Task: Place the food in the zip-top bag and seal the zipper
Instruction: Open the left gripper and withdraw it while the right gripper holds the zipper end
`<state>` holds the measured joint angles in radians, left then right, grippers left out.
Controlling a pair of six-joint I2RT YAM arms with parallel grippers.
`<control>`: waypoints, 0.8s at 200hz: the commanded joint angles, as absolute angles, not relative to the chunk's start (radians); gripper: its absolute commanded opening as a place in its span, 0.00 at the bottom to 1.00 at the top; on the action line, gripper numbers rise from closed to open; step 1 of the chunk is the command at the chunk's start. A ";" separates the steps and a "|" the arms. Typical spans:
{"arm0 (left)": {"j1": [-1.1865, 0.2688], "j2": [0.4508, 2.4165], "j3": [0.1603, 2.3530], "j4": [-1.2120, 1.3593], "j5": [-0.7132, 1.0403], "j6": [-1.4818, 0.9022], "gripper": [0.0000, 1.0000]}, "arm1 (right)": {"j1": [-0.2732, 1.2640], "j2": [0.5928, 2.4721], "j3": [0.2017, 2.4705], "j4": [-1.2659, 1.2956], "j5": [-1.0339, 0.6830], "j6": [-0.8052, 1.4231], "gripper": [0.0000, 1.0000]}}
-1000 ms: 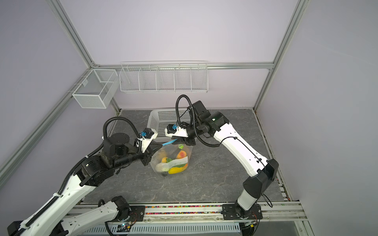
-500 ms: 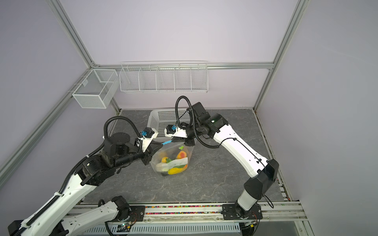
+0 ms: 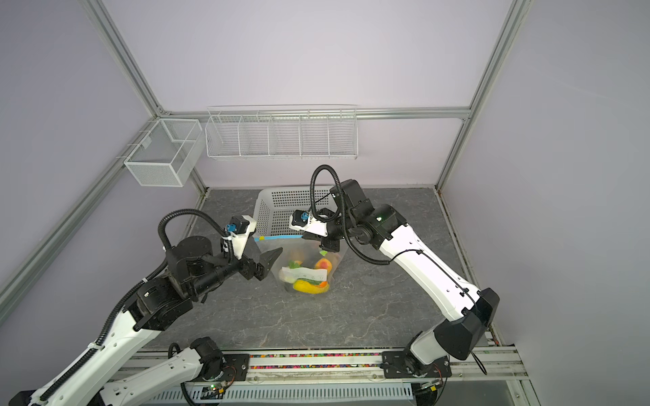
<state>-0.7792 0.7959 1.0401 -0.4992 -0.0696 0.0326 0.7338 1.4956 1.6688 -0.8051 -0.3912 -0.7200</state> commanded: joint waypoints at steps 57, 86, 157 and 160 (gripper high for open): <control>-0.775 0.700 0.970 -0.445 -0.277 -0.072 1.00 | 0.753 1.428 1.697 -0.711 -0.097 -0.437 0.07; -0.775 0.687 0.947 -0.454 -0.284 -0.153 1.00 | 0.763 1.379 1.683 -0.703 0.027 -0.289 0.06; -0.774 0.591 0.857 -0.446 -0.322 -0.210 0.99 | 0.765 1.266 1.667 -0.762 0.195 0.017 0.07; -0.775 0.591 0.854 -0.444 -0.323 -0.212 1.00 | 0.765 1.266 1.667 -0.766 0.195 0.027 0.07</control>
